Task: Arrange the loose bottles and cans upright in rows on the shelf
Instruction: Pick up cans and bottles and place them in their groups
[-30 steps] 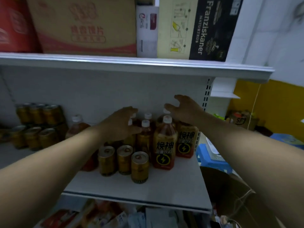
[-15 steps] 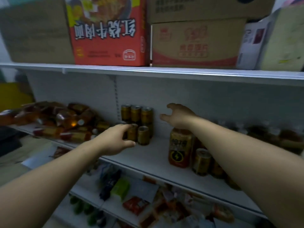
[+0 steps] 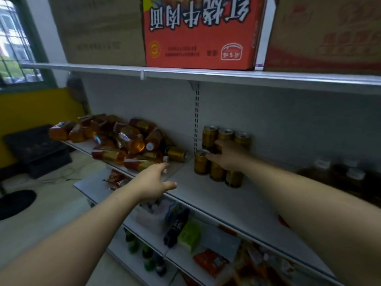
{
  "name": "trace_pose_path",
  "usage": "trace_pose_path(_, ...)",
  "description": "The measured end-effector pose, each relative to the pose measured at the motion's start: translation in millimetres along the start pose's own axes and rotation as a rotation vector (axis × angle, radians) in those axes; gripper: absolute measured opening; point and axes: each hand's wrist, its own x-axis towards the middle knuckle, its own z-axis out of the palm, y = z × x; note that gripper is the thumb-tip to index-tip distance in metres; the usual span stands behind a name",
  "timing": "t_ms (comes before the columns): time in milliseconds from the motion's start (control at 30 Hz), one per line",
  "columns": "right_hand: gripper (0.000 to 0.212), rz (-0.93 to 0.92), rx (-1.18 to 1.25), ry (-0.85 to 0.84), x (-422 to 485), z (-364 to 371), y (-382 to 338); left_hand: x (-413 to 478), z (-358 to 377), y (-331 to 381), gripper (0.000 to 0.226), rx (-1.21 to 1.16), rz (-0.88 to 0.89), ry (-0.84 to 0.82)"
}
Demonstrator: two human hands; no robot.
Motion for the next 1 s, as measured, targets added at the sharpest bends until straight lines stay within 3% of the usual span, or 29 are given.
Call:
trace_pose_path(233,0.059,0.080,-0.013,0.023,65.3,41.1,36.6,91.1,22.1,-25.4,0.076,0.031,-0.020,-0.149)
trace_pose_path(400,0.036,0.042,0.012,0.024,102.4,49.7,33.3,144.4,17.6,-33.4,0.065,0.049,0.009,-0.145)
trace_pose_path(500,0.033,0.033,0.028,0.003,115.0,55.4,29.4,168.9,17.3,-38.2,0.067,0.045,0.012,-0.164)
trace_pose_path(600,0.039,0.044,0.025,0.008,117.1,61.7,30.2,187.2,21.9,-40.0,0.068,0.014,0.046,-0.193)
trace_pose_path(733,0.064,0.108,-0.016,-0.006,110.3,66.8,33.4,210.5,28.9,-40.7,0.067,0.001,0.129,-0.303)
trace_pose_path(833,0.066,0.174,-0.037,0.035,99.4,64.8,35.0,224.4,36.6,-37.2,0.071,-0.013,0.260,-0.361)
trace_pose_path(900,0.067,0.250,-0.037,0.054,87.3,60.8,37.4,226.1,36.7,-28.8,0.059,-0.078,0.368,-0.380)
trace_pose_path(1000,0.056,0.348,0.016,0.087,61.5,51.2,40.6,231.1,39.1,-14.1,0.025,-0.174,0.490,-0.444)
